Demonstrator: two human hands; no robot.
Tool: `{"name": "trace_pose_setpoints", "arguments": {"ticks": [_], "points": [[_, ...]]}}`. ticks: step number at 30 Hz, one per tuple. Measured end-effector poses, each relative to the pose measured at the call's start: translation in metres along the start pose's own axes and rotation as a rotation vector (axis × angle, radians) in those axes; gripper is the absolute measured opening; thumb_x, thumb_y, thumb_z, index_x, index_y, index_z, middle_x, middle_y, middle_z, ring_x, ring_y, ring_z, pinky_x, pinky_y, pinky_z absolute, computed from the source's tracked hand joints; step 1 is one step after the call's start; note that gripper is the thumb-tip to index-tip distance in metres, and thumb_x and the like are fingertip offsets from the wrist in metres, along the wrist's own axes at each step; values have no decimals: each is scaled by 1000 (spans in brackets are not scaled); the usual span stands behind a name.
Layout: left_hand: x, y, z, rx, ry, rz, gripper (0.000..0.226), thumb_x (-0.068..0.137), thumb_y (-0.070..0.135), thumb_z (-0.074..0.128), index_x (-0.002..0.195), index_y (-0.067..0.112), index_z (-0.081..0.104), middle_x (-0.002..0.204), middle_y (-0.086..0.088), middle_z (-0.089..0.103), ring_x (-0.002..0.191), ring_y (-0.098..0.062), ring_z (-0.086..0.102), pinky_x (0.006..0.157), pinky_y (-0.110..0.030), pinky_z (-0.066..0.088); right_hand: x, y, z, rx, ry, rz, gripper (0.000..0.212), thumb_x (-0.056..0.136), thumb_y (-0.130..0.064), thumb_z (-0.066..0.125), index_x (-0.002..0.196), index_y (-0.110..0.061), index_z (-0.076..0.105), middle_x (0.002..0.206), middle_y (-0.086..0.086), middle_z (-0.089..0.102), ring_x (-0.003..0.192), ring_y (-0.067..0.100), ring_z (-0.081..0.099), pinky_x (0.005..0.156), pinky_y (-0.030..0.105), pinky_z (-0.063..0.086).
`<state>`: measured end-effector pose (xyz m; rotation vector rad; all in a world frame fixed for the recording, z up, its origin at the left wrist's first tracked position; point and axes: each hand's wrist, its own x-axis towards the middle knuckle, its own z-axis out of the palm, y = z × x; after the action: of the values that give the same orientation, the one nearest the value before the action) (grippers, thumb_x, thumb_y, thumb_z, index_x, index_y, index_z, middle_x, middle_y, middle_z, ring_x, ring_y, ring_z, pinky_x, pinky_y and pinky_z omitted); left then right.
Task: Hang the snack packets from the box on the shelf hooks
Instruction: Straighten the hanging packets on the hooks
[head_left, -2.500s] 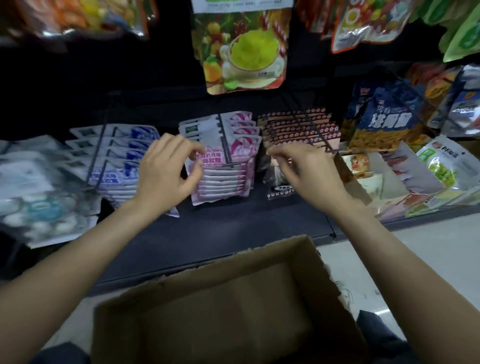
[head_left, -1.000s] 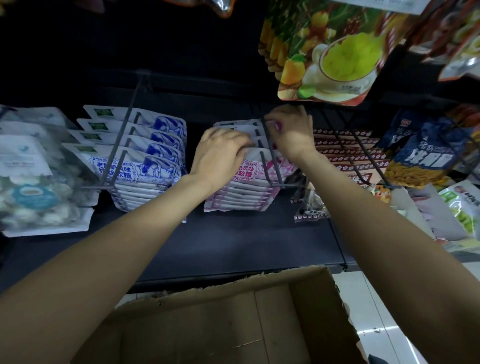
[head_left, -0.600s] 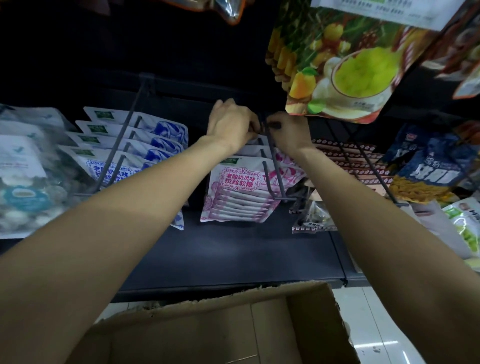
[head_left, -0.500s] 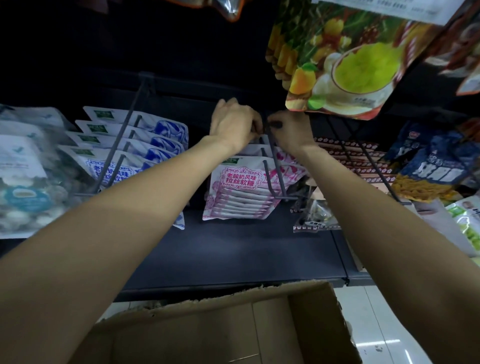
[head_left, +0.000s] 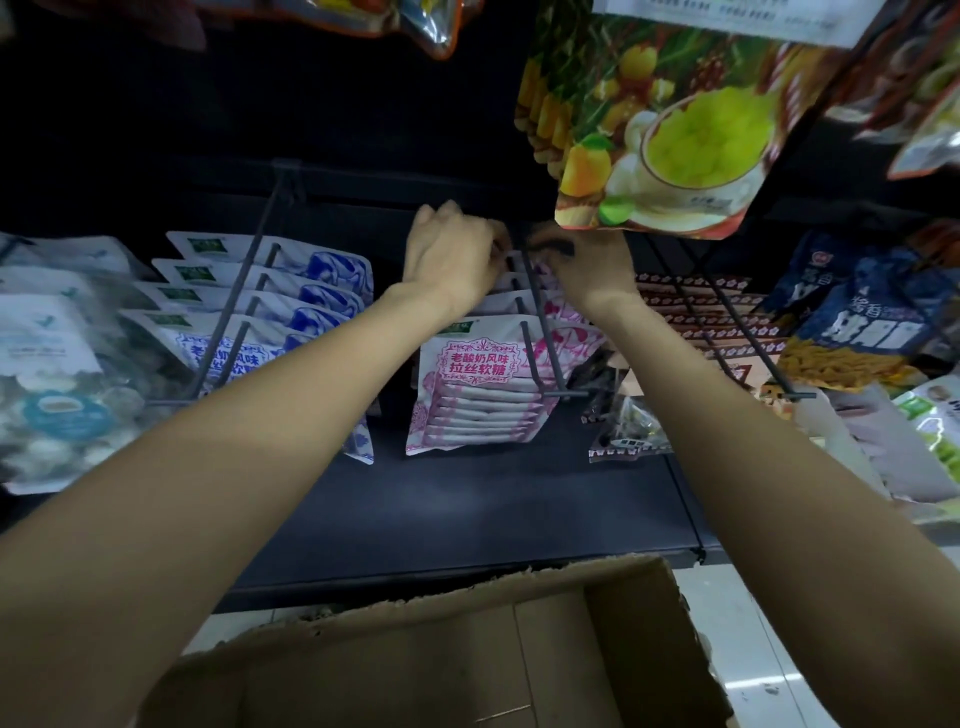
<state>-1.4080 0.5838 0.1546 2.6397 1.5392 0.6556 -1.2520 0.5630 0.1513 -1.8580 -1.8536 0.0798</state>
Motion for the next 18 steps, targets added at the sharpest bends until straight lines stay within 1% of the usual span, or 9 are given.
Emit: {"name": "trace_pose_setpoints", "arguments": {"ticks": [2, 4, 6, 8, 10, 12, 15, 16, 18], "points": [[-18, -4, -16, -21, 103, 26, 31, 94, 32, 48, 121, 24, 61, 113, -5, 67, 112, -27, 49, 91, -36, 31, -19, -7, -15, 94, 91, 4, 26, 91, -6, 51, 106, -10, 72, 111, 7, 70, 108, 25, 61, 89, 25, 41], [-45, -9, -37, -35, 217, 91, 31, 93, 30, 49, 121, 23, 61, 113, -1, 67, 110, -26, 50, 88, -36, 31, -46, -19, -31, 161, 193, -29, 25, 89, -5, 53, 102, -11, 73, 104, 4, 71, 102, 23, 62, 85, 24, 42], [-73, -17, -63, -30, 306, 173, 28, 92, 28, 50, 116, 21, 64, 105, 1, 69, 103, -26, 53, 84, -36, 29, -76, -34, -45, 117, 249, -101, 25, 88, -7, 53, 101, -13, 73, 103, 3, 71, 100, 24, 59, 85, 27, 42], [-101, -31, -91, 9, 381, 243, 24, 90, 26, 52, 107, 20, 68, 94, 2, 70, 95, -25, 55, 81, -35, 29, -105, -53, -54, 72, 289, -188, 24, 88, -8, 53, 101, -12, 72, 101, 3, 70, 98, 24, 58, 84, 26, 41], [-127, -52, -114, 56, 420, 269, 21, 91, 23, 53, 104, 19, 69, 90, 2, 69, 92, -23, 55, 81, -34, 30, -127, -74, -59, 57, 297, -268, 23, 88, -8, 52, 101, -10, 72, 97, 4, 70, 93, 25, 60, 80, 28, 43], [-152, -75, -128, 49, 426, 215, 21, 91, 19, 54, 105, 17, 69, 90, 0, 69, 93, -22, 52, 80, -35, 31, -142, -97, -55, 53, 241, -328, 24, 89, -9, 50, 102, -11, 71, 96, 4, 71, 91, 25, 62, 76, 32, 46], [-189, -110, -126, -84, 443, -32, 22, 92, 17, 51, 107, 14, 68, 99, -2, 69, 98, -25, 53, 84, -32, 36, -148, -131, -38, 38, 133, -407, 24, 91, -12, 50, 105, -13, 70, 96, 2, 72, 91, 24, 65, 69, 34, 52], [-198, -122, -123, -129, 448, -112, 23, 92, 17, 51, 108, 13, 68, 102, -2, 69, 99, -26, 55, 86, -29, 36, -145, -140, -30, 32, 96, -419, 24, 91, -13, 51, 105, -13, 70, 94, 3, 72, 91, 25, 65, 68, 34, 52], [-211, -141, -115, -170, 426, -227, 23, 91, 16, 51, 108, 14, 68, 106, -2, 69, 101, -28, 57, 87, -24, 35, -137, -156, -9, 22, 39, -429, 22, 91, -14, 53, 105, -12, 71, 92, 4, 72, 90, 27, 63, 73, 34, 48]]}}
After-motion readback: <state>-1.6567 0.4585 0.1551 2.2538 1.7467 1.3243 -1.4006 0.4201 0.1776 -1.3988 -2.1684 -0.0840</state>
